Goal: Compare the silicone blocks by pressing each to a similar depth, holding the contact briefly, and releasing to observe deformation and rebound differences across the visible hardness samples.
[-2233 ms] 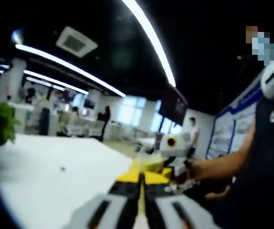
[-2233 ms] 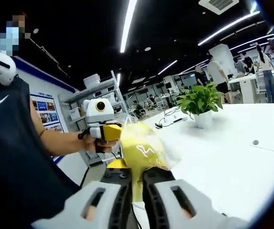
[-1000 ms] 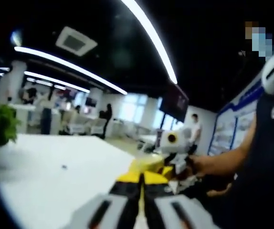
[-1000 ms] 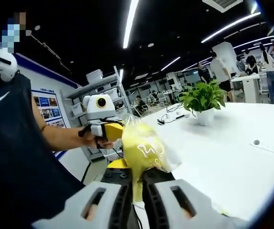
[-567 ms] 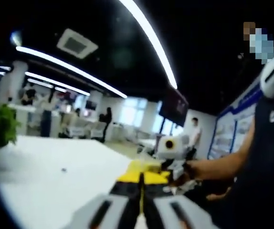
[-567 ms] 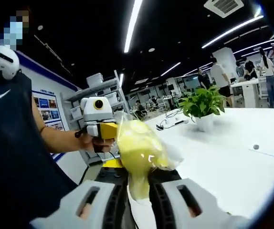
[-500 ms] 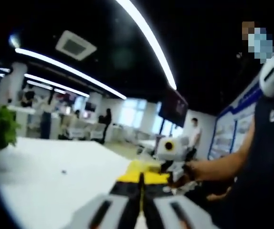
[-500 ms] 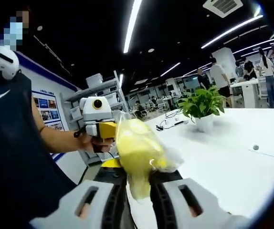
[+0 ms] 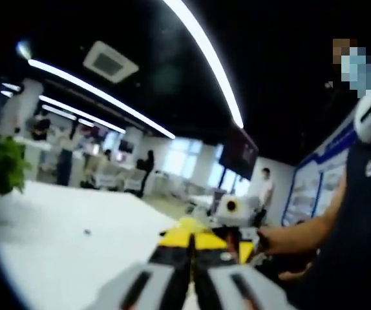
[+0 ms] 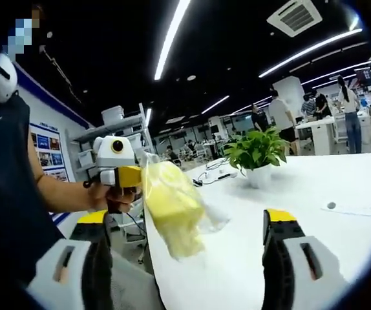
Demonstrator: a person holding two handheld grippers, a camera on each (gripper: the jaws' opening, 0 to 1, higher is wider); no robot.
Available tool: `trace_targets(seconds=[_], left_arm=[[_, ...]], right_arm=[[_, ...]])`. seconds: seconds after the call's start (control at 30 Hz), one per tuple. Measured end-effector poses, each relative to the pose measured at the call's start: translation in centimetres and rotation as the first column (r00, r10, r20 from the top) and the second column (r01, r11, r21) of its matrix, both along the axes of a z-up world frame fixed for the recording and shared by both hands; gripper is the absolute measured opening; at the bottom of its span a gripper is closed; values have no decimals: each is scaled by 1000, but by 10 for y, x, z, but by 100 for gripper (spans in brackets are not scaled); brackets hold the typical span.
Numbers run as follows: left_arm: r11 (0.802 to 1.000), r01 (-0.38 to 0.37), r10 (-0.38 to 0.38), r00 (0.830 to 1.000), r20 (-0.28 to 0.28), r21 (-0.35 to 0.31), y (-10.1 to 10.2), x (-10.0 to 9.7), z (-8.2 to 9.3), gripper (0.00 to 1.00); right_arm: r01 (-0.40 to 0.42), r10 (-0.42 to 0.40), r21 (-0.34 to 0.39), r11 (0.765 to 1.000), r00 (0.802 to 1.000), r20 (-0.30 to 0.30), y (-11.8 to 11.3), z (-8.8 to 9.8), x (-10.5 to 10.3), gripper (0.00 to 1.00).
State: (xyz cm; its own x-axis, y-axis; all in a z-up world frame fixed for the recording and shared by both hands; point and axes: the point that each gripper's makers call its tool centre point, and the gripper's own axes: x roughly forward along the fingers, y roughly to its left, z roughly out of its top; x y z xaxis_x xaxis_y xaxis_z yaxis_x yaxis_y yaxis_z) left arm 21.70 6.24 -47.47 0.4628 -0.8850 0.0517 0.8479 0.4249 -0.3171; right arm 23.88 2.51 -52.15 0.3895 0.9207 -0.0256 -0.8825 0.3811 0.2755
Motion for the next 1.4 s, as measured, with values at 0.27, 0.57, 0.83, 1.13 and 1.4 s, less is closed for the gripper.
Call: trace_targets(seconds=[0.27, 0.57, 0.83, 1.13, 1.4], left_arm=[[999, -21, 20, 999, -25, -38, 10, 7, 3, 0], [994, -76, 69, 992, -102, -76, 29, 17, -2, 0], [991, -105, 93, 984, -150, -78, 42, 21, -11, 0], [990, -123, 104, 970, -219, -74, 48, 27, -25, 0], [988, -135, 109, 955, -274, -77, 56, 32, -39, 0]], right_arm=[[54, -53, -21, 998, 999, 9, -10, -1, 6, 96], [184, -181, -69, 980, 982, 44, -48, -12, 15, 96], [317, -312, -120, 941, 948, 57, -99, -31, 22, 96], [405, -402, -200, 892, 914, 61, -140, -58, 15, 96], [444, -448, -247, 861, 893, 40, -164, -81, 3, 96]])
